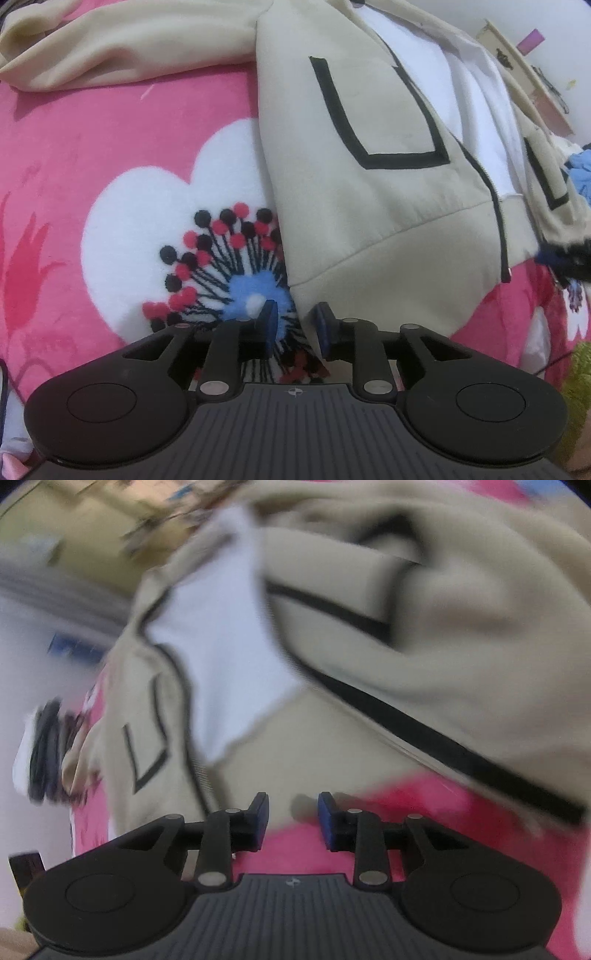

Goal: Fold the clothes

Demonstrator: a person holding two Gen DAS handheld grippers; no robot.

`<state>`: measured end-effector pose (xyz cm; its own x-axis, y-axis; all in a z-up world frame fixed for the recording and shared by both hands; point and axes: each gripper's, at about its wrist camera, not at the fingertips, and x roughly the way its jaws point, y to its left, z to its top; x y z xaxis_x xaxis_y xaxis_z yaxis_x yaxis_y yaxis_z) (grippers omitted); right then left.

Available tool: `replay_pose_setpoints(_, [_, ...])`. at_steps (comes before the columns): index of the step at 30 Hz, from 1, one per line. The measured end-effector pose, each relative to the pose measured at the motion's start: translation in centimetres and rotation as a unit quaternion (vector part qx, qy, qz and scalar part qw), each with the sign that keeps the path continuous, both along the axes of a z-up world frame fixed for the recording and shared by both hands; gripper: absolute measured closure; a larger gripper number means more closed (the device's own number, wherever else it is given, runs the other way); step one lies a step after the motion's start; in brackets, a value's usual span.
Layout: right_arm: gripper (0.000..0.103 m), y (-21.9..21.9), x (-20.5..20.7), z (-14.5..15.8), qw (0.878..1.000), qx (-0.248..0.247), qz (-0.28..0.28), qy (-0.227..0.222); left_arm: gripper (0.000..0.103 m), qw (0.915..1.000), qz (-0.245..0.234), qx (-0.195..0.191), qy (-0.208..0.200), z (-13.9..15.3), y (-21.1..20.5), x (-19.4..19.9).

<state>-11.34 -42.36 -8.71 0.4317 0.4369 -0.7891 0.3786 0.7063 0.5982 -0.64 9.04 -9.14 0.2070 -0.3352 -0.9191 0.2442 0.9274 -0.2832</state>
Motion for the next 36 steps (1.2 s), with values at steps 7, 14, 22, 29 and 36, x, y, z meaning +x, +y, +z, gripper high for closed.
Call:
replay_pose_setpoints(7, [0.063, -2.2, -1.5, -3.6, 0.993, 0.067, -0.096, 0.016, 0.08, 0.9998, 0.017, 0.001, 0.007, -0.4, -0.3, 0.3])
replay_pose_setpoints(14, [0.066, -1.2, -0.6, -2.8, 0.99, 0.073, -0.112, -0.031, 0.08, 0.9995, 0.029, -0.008, 0.01, -0.7, -0.2, 0.5])
replay_pose_setpoints(22, [0.07, 0.0, 0.5, -3.3, 0.987, 0.07, -0.136, -0.059, 0.08, 0.9991, 0.038, -0.015, 0.009, -0.8, -0.9, 0.4])
replay_pose_setpoints(29, [0.101, 2.5, 1.5, -2.2, 0.998, 0.005, -0.047, -0.05, 0.08, 0.999, 0.042, -0.017, 0.007, -0.7, -1.7, 0.4])
replay_pose_setpoints(36, [0.102, 1.7, -0.6, 2.1, 0.996, -0.089, -0.005, -0.016, 0.076, 0.9988, 0.04, -0.027, 0.007, -0.7, -1.3, 0.4])
